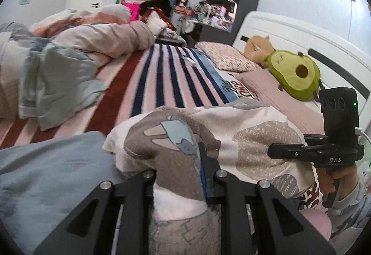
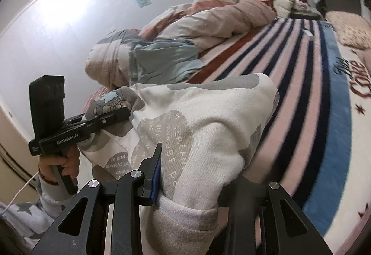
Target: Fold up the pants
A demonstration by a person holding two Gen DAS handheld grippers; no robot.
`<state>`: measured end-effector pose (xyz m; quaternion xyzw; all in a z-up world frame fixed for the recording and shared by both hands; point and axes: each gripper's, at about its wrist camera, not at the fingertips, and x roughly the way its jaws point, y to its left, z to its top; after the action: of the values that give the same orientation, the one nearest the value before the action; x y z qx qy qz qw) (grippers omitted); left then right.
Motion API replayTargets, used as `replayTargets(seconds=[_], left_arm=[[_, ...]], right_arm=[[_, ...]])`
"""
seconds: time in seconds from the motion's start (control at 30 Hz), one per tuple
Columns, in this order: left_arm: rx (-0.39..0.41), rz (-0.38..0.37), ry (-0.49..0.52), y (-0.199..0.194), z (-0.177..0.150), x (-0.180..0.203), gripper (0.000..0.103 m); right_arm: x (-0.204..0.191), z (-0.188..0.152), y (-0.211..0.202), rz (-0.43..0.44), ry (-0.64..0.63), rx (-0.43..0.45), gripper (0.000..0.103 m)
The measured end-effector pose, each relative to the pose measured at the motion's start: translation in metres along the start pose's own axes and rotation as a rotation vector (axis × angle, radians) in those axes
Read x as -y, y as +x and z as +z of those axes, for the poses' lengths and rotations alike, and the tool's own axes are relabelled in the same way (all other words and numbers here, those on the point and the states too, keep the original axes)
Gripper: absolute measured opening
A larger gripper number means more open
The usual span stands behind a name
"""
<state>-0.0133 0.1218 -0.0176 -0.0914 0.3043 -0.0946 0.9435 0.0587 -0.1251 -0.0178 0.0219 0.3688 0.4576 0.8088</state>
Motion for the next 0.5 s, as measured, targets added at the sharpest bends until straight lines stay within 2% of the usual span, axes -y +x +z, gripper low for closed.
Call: replayTargets(seconds=[0.27, 0.5], left_arm=[[0.092, 0.054, -0.06, -0.05, 0.0, -0.06, 0.016], [0.14, 0.113, -0.092, -0.087, -0.009, -0.113, 0.015]], right_arm=[[-0.053, 0.028, 0.046, 0.058, -0.086, -0.035, 0.028], [-0.096, 0.047, 0.095, 0.122, -0.139, -0.092, 0.028]])
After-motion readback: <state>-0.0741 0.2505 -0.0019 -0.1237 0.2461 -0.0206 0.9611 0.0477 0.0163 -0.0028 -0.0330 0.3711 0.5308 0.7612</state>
